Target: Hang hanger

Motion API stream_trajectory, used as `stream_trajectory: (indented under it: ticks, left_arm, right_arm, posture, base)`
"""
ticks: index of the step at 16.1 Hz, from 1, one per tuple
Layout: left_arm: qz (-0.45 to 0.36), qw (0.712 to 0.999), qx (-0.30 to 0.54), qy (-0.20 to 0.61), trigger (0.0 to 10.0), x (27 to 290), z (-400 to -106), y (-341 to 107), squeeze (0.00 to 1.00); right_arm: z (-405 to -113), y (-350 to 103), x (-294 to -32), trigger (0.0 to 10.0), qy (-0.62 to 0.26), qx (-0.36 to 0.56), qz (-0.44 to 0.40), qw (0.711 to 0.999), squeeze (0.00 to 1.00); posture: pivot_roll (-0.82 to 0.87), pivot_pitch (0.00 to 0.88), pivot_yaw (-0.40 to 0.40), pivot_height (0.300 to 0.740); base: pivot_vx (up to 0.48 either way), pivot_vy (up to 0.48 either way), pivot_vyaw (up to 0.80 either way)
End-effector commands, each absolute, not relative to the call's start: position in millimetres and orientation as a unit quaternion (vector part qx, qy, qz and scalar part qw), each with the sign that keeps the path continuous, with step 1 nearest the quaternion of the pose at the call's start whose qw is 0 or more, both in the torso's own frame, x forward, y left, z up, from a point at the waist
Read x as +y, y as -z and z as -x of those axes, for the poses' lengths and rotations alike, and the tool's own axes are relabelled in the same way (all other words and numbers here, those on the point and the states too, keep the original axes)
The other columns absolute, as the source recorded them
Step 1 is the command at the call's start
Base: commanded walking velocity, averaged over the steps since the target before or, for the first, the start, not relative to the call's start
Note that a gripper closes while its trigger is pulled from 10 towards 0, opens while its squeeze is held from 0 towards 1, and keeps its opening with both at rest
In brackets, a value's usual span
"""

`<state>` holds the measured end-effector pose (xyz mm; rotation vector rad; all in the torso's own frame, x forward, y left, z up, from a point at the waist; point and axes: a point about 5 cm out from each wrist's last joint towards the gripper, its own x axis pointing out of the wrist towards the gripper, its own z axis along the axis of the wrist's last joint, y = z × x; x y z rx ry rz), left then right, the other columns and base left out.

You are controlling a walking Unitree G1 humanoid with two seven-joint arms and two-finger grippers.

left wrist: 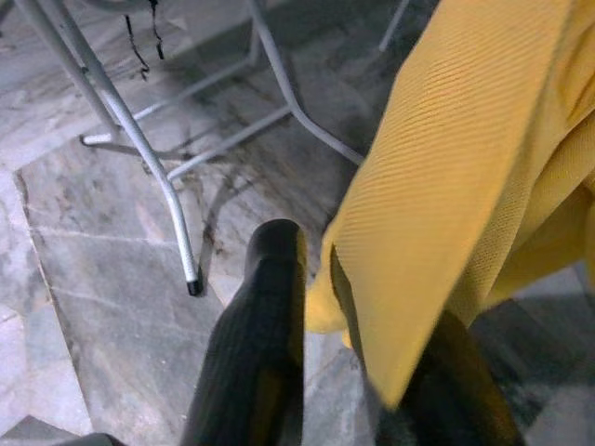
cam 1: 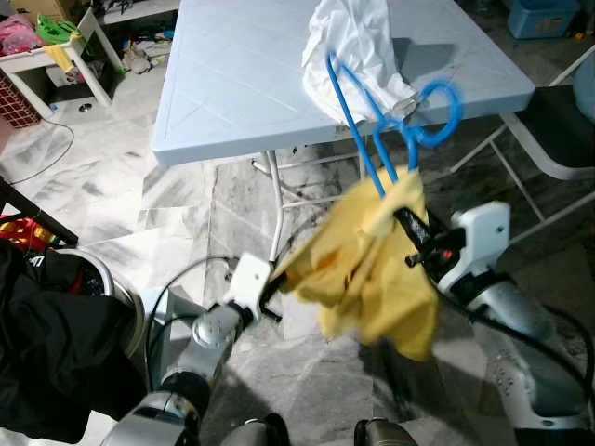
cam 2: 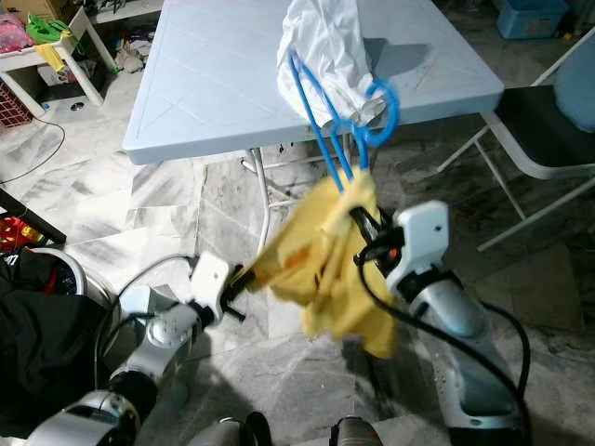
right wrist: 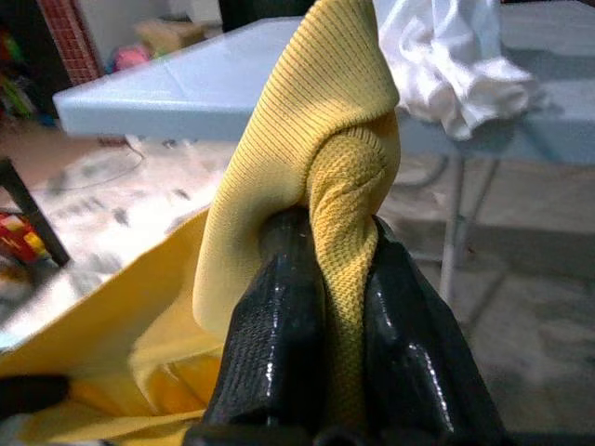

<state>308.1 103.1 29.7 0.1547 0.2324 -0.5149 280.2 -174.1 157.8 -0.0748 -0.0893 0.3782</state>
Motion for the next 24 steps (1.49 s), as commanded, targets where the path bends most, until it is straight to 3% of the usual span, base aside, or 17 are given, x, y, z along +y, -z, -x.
stream_trajectory:
  ticks: [1,7,10,12,15,19,24]
  left_arm:
    - [-0.086,0.953,0.128,0.261,10.0,109,-299,-20,1.0]
    - [-0.124,0.957,0.126,0.23,10.0,115,-294,-14,1.0]
    - [-0.116,0.961,0.125,0.217,10.0,120,-295,-15,1.0]
    - [-0.126,0.959,0.109,0.229,10.0,122,-294,-17,1.0]
    - [-0.161,0.948,0.082,0.261,10.0,122,-293,-21,1.0]
    - [-0.182,0.912,0.019,0.367,10.0,119,-287,-34,1.0]
    - [-0.162,0.882,0.0,0.442,10.0,122,-281,-40,1.0]
  right_arm:
    - [-279,-152,-169,10.0,-0.187,-0.052,0.046,0.98,0.0]
    - [-280,-117,-159,10.0,-0.186,-0.013,0.126,0.974,0.0]
    - [-278,-111,-169,10.0,-0.187,0.0,0.136,0.973,0.0]
    - [-273,-102,-187,10.0,-0.205,0.022,0.193,0.959,0.0]
    - [-263,-91,-201,10.0,-0.264,0.055,0.246,0.931,0.0]
    - [-240,-84,-229,10.0,-0.391,0.12,0.32,0.855,0.0]
    - [-248,-94,-230,10.0,-0.453,0.122,0.336,0.816,0.0]
  posture:
    - [-0.19,0.183,0.125,0.74]
    - [-0.17,0.187,0.116,0.74]
    - [-0.16,0.187,0.113,0.74]
    - [-0.15,0.183,0.116,0.74]
    - [-0.16,0.187,0.123,0.74]
    - [-0.17,0.191,0.121,0.74]
    - [-0.17,0.196,0.122,0.74]
  base:
    - [0.0,0.0,0.0]
    - [0.0,0.0,0.0]
    - [0.0,0.0,0.0]
    - [0.0,0.0,0.0]
    - [0.0,0.0,0.0]
    - [0.0,0.0,0.0]
    - [0.0,0.0,0.0]
